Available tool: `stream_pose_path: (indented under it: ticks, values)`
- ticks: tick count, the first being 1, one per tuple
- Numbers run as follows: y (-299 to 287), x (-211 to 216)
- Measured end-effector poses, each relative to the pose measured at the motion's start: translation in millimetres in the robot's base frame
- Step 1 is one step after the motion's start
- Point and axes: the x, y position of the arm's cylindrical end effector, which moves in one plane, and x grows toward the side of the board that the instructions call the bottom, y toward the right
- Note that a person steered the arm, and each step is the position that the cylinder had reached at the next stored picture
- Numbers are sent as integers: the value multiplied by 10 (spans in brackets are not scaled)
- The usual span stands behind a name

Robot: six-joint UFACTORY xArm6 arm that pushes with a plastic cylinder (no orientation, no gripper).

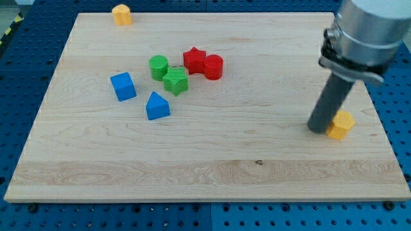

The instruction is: Move the yellow hexagon towards the center

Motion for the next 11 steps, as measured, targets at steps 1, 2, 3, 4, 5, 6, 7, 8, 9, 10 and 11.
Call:
stream_pose_path:
  ticks: [1,2,3,4,5,6,7,8,9,10,11]
  values:
    - [35,555]
    - [253,654]
    - [271,271]
    - [272,-116]
    - [279,-384]
    - [422,-303]
    - [730,-312]
    - [739,-527]
    - [413,-793]
    - [-4,-991]
    - [-48,-997]
